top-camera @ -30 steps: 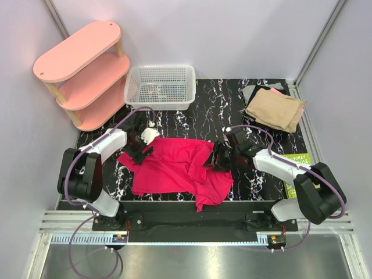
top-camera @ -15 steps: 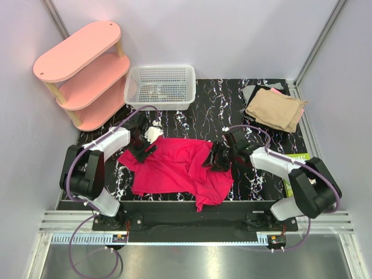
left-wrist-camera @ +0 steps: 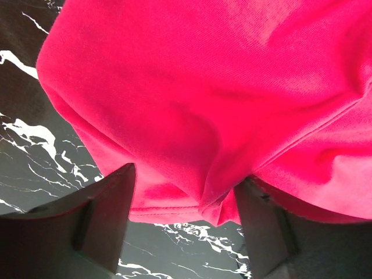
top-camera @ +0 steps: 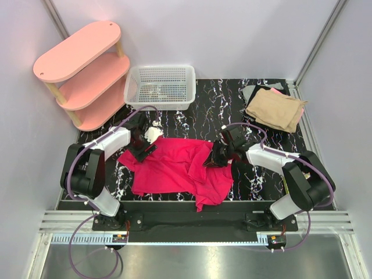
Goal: Fold and stack the t-shirts
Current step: Flatten out the tshirt
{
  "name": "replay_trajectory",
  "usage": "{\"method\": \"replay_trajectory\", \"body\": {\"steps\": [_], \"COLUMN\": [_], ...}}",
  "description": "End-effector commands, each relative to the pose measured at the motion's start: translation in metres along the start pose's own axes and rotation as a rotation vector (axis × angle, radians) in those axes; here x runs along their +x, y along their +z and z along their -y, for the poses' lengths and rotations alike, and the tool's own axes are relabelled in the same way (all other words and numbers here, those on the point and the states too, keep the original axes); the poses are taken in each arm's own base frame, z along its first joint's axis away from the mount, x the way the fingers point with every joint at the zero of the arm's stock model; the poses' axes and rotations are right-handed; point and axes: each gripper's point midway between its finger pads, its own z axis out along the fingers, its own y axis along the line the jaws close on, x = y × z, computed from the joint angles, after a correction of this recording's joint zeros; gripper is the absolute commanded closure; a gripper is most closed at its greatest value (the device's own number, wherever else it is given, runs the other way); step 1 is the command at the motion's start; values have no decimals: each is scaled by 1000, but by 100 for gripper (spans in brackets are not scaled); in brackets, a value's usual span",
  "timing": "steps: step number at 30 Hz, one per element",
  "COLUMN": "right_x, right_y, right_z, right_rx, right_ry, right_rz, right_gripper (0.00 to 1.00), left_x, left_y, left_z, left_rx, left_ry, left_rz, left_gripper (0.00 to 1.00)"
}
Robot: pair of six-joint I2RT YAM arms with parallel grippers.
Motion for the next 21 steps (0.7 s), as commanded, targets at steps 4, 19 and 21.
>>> {"method": "replay_trajectory", "body": {"steps": [4,19,21], "right_x": [-10,-42,-42], "right_y": [-1,-68,-98], "right_z": [-16,-66,-77], "right_rx": [-35,-47,-39], "right_ry": [-42,-189,-238], "right_rz": [39,189,220], "right_gripper": [82,100,100], "left_x": [1,-20,-31], "left_y": [8,-73,-117], "left_z": [1,-43,-59], "left_rx": [2,-181,-250], "left_ry": [14,46,59], "left_rz": [-2,98,153], "left_gripper": [55,100,100]}}
